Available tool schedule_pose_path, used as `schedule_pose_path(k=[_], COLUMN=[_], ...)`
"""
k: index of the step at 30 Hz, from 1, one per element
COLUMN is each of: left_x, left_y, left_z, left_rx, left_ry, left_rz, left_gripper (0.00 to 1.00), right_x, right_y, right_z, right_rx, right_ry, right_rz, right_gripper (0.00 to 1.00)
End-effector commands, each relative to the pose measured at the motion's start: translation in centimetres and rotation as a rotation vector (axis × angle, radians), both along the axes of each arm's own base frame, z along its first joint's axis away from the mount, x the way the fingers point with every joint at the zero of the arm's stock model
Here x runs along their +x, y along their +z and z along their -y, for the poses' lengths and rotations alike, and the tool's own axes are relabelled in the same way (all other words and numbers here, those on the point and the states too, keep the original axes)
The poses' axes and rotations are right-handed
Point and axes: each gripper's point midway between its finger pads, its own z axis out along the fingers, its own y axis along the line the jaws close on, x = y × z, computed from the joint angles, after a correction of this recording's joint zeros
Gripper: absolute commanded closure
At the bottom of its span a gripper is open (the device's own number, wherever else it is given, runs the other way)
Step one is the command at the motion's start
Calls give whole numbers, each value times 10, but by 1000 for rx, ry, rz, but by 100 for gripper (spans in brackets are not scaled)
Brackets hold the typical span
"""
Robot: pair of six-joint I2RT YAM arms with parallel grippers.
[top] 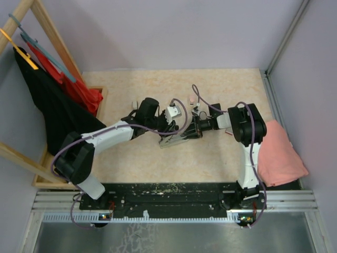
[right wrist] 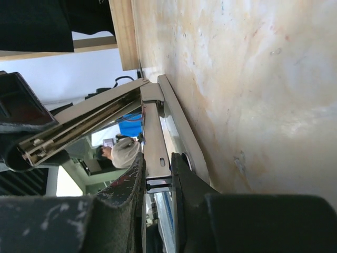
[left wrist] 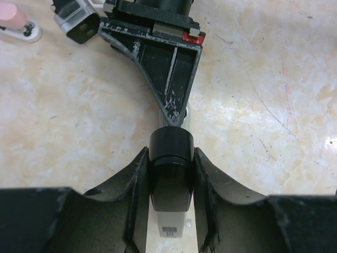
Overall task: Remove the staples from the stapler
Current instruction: Unload the staple at the center of the board.
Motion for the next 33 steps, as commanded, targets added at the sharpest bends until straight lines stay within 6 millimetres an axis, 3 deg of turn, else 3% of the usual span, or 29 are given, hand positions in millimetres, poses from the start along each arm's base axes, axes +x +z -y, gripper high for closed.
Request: schedule_pose_path(k=[1,7,15,21,33], left_x=[10,3,6,-1,-24], left_y=[44,41,40,35,-3], left_z=[-10,-32,-84,-108,-142], left_rx=[-36,26,51,78,191], left_ry=[-20,-9,91,110,125], left_rz=[146,164,184,189,135], left_gripper=[100,100,100,100,100], right_x=[15,20,25,26,28], right_y=[-10,-12,-18,-19,-18], right_z=[9,17,29,31,33], right_rx=[-72,-88,-113,-121,-117], right_ry=[-36,-44,-52,-45,-46], right_rz=[74,90,87,87,86], right_gripper=[100,100,100,100,100])
